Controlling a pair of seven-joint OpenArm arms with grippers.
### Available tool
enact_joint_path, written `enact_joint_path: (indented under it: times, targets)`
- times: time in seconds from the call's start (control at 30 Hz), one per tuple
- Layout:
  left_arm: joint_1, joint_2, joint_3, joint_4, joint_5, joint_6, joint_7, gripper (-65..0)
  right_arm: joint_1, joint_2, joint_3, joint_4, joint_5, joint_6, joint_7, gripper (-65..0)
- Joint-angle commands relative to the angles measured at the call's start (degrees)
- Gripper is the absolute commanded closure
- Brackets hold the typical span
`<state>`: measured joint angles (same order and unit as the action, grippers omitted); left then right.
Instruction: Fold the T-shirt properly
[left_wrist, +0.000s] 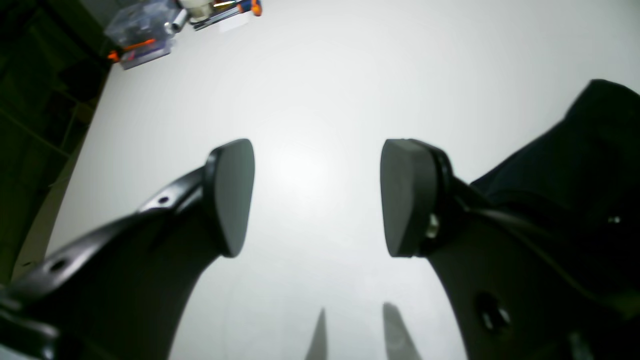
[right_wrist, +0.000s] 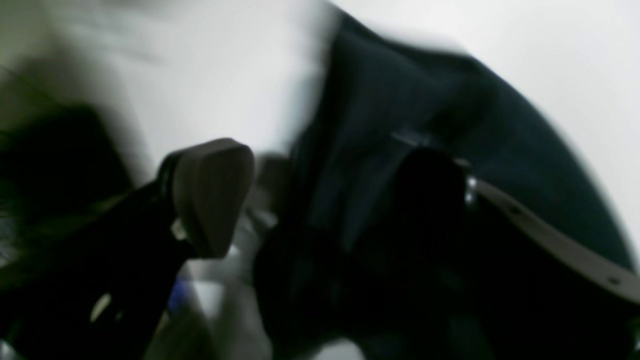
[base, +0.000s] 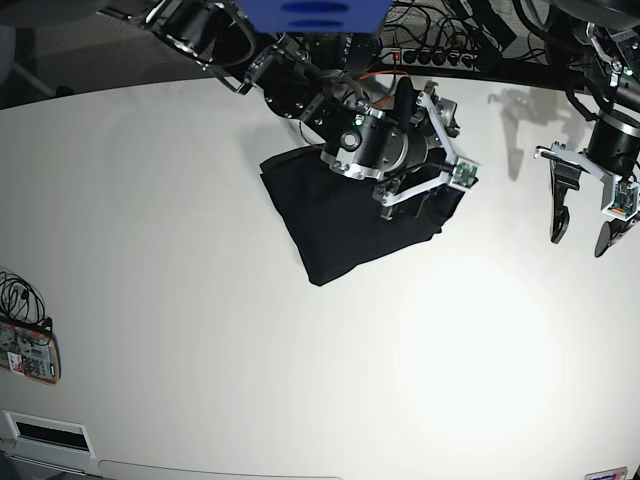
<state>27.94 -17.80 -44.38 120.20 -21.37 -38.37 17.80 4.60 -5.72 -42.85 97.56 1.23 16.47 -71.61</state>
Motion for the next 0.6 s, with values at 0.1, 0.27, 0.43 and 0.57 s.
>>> enact_joint_path:
  times: [0.1,0.27,0.43,0.57]
  targets:
    - [0.06,-0.70,-0.41,0.90,-0.92,0.26,-1.58,-37.8,0.89,-0.48,4.13,2.35,2.77,1.77,1.59,-50.3]
    - [0.06,-0.70,-0.50,0.90,-0.92,0.26,-1.58,-37.8,0.28,-0.31,8.96,4.38,10.33,1.86,3.26,-50.3]
    - [-0.12,-0.70,-0.41,0.90,-0.83,0.26,-1.58,-37.8,0.54,-0.22,10.37,7.98,20.52,2.30,5.72,-50.3]
    - [0.06,-0.70,-0.41,0.90,-0.83,0.26,-1.58,-37.8,0.37,1.01,10.37,8.16,25.01,1.95,5.99,-50.3]
